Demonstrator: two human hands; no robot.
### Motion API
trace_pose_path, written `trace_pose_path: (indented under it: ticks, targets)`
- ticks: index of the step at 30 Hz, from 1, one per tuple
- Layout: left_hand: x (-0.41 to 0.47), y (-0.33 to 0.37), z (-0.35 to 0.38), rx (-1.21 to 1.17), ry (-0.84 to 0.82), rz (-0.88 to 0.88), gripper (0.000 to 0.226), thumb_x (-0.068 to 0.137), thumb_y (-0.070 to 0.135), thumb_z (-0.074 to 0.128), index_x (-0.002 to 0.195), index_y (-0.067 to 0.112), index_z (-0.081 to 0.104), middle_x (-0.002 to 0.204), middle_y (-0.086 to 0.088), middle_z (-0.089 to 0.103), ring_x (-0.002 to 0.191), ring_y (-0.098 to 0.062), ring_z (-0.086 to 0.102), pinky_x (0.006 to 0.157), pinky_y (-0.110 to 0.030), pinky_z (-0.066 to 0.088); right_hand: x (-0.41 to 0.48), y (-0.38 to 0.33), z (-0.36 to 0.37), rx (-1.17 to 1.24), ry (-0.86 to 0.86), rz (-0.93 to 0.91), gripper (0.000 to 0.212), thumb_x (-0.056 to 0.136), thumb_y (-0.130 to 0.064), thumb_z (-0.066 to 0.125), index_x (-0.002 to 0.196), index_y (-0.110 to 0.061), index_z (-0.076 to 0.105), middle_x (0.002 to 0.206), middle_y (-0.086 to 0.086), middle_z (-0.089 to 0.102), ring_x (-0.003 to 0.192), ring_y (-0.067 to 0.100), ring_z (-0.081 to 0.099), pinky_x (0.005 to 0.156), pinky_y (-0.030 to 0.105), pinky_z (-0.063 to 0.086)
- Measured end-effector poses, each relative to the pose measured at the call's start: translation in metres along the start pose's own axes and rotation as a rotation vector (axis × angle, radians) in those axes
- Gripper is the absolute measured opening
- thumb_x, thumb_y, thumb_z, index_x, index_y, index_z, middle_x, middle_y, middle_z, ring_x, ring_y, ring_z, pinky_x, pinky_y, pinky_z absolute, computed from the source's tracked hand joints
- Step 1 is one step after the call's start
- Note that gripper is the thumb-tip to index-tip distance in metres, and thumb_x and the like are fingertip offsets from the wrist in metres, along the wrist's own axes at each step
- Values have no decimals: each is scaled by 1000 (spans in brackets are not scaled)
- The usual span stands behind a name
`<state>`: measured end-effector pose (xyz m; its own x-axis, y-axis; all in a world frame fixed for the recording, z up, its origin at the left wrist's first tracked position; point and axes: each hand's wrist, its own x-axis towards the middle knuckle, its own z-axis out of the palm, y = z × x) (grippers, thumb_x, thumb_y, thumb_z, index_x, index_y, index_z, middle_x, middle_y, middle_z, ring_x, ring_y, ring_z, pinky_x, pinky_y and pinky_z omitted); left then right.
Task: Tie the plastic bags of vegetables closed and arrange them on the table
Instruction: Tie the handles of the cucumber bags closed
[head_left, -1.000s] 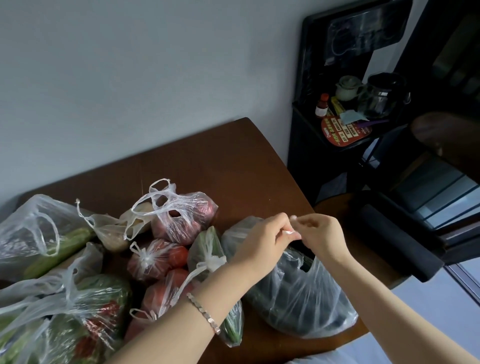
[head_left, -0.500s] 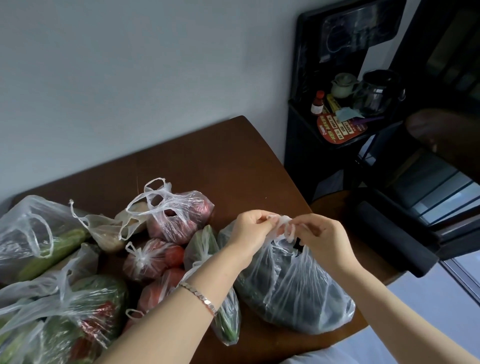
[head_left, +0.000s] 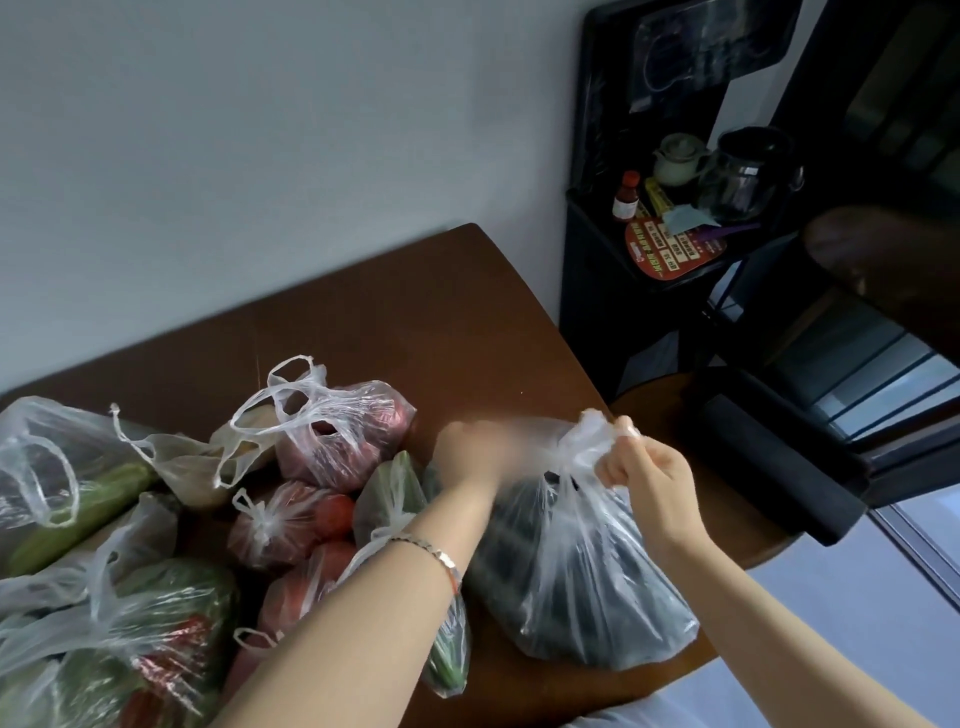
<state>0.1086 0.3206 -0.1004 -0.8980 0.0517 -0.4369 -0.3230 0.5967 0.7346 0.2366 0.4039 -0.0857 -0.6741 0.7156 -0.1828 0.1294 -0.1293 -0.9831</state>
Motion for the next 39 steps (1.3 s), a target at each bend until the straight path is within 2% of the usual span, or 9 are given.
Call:
trace_pose_path:
  ticks: [4, 8, 13, 18, 25, 28, 31, 35, 39]
  targets:
    - [37, -30, -3, -414, -45, -474, 28, 96, 0, 35, 119, -11, 46, 110, -22, 58, 99, -38, 62, 82, -40, 54, -8, 56, -31, -268, 84, 276, 53, 95, -33, 43, 47, -12, 31, 44, 5, 29, 40, 12, 23, 46, 25, 27]
    - [40, -37, 0, -543, -117, -556, 30, 100, 4, 30, 117, -15, 47, 127, -31, 51, 98, -43, 59, 77, -36, 52, -4, 81, -37, -248, 218, 555, 49, 95, -29, 45, 50, -13, 32, 46, 6, 31, 43, 17, 30, 50, 28, 28]
    - [42, -10, 2, -685, -281, -408, 29, 98, 24, 41, 87, 0, 52, 85, -17, 63, 75, -28, 63, 84, -42, 50, 14, 37, -34, 63, 113, 350, 40, 97, -13, 34, 72, 0, 62, 88, 3, 59, 82, 12, 52, 92, 24, 38]
    - [23, -10, 7, -707, -592, -385, 76, 94, 57, 22, 39, 10, 45, 35, -2, 36, 32, -13, 32, 47, -24, 33, 23, 23, -11, 555, -110, 424, 60, 98, -32, 27, 41, -18, 37, 39, -3, 29, 37, 12, 30, 50, 26, 38]
    - [20, -37, 6, -342, -408, -198, 57, 99, 37, 30, 46, 17, 29, 31, 7, 29, 28, -9, 28, 38, -16, 26, 17, 62, -3, -74, -5, 309, 52, 98, -29, 30, 47, -19, 31, 39, -2, 28, 37, 16, 21, 44, 29, 20]
    - [2, -47, 1, -61, -293, 219, 44, 97, 25, 31, 56, 14, 41, 53, 1, 45, 52, -12, 45, 57, -22, 39, 13, 62, 1, -478, -52, -35, 44, 97, -40, 29, 88, -10, 60, 79, 9, 55, 67, 13, 50, 60, 26, 39]
    - [-15, -78, 0, 174, -222, 557, 48, 86, 43, 27, 94, 8, 58, 95, 1, 54, 86, -2, 50, 78, -4, 35, 16, 78, 2, -780, -149, -116, 58, 88, -52, 17, 128, -27, 50, 127, 2, 39, 117, 13, 38, 89, 17, 36]
    - [-2, -131, 14, 416, -260, 641, 52, 86, 43, 23, 88, 6, 59, 140, -7, 39, 128, -19, 38, 110, -37, 33, 16, 108, 5, -1037, -312, -101, 99, 71, -73, -20, 142, -28, 32, 153, 0, 15, 135, 29, 17, 112, 44, 23]
    - [9, -153, 20, 648, -201, 823, 24, 87, 27, 35, 83, 13, 55, 135, -11, 43, 129, -31, 39, 103, -49, 41, 15, 109, 2, -1164, -414, -92, 104, 64, -72, -26, 146, -26, 18, 157, -4, -3, 140, 25, 9, 115, 40, 17]
